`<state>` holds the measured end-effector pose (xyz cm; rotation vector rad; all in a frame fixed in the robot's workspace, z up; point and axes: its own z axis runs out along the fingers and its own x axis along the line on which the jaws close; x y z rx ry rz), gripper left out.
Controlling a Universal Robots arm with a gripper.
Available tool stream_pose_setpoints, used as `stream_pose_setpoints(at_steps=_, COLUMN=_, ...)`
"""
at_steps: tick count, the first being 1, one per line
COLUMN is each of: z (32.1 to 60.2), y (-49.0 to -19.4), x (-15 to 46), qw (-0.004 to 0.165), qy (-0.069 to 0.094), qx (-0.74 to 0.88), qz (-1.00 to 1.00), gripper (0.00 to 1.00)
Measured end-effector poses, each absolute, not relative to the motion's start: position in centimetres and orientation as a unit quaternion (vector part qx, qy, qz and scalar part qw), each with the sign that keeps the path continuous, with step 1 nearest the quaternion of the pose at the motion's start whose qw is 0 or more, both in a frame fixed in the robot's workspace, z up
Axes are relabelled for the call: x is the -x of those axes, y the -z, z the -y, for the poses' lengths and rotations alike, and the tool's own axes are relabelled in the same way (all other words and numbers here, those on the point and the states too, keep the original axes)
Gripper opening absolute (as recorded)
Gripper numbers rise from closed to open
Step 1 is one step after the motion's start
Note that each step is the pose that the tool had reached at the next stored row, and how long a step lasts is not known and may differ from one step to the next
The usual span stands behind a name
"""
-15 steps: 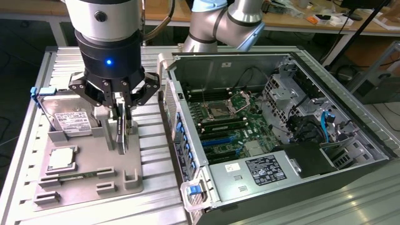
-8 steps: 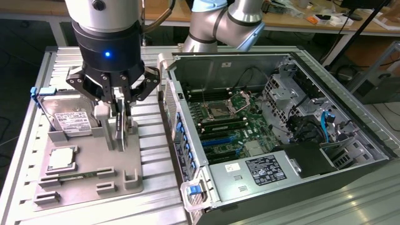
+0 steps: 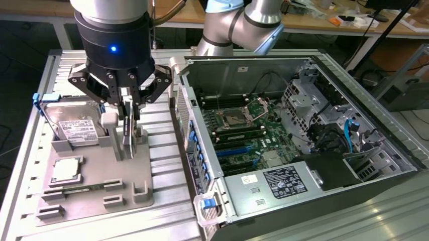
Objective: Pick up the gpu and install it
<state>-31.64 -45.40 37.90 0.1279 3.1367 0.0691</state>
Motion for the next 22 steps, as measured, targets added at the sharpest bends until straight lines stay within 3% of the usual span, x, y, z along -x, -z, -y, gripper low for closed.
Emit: stream_pose_setpoints(at_steps=22, z=45.4, y=-40.8, x=31.6, qw=0.001, qy=-0.022, qx=-0.041, qz=-0.999, gripper=0.27)
